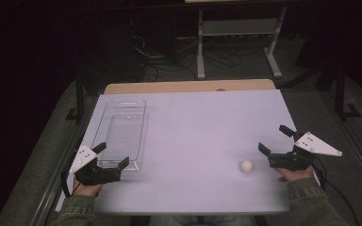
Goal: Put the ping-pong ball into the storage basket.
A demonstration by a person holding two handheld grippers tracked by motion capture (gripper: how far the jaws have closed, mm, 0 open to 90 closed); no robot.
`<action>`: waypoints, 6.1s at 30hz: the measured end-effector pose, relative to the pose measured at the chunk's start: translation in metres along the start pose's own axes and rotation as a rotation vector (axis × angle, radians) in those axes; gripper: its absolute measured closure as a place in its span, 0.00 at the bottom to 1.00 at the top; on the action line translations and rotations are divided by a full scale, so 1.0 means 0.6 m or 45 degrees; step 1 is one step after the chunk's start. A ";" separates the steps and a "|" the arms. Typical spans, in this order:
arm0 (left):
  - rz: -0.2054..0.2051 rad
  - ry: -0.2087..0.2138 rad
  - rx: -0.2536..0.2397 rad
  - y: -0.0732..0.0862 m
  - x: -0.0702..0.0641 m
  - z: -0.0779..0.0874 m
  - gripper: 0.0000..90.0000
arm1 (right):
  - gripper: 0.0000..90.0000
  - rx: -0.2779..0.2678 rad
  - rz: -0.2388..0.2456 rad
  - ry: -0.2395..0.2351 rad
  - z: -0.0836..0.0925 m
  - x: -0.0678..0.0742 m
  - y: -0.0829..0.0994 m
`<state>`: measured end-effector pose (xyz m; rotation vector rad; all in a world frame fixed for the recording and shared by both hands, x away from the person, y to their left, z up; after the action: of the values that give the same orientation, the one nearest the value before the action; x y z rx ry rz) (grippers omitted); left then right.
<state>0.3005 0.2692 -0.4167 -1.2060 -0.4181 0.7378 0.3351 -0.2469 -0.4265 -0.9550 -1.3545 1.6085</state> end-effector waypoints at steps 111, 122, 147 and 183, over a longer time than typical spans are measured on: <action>-0.368 0.289 0.454 -0.147 -0.070 -0.122 0.00 | 0.00 0.003 -0.015 -0.008 0.003 -0.002 0.000; -0.396 0.339 0.492 -0.153 -0.082 -0.142 0.00 | 0.00 0.008 -0.025 -0.007 0.003 -0.002 0.000; -0.489 0.432 0.594 -0.166 -0.118 -0.192 0.00 | 0.00 0.011 -0.026 -0.009 0.003 -0.003 0.001; -0.549 0.594 0.682 -0.158 -0.183 -0.281 0.00 | 0.00 0.012 -0.028 -0.019 0.003 -0.002 0.001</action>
<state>0.3608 0.0601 -0.3719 -0.7090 -0.0706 0.1588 0.3338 -0.2489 -0.4270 -0.9212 -1.3619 1.6074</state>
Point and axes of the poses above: each handheld gripper's, and its own axes: z roughly backward along the jaws, y roughly out of its underside, x roughly to its left, the point moved 6 cm from there along -z, roughly forward along the jaws, and after that the axes turned 13 degrees about y, right-handed, at the moved point
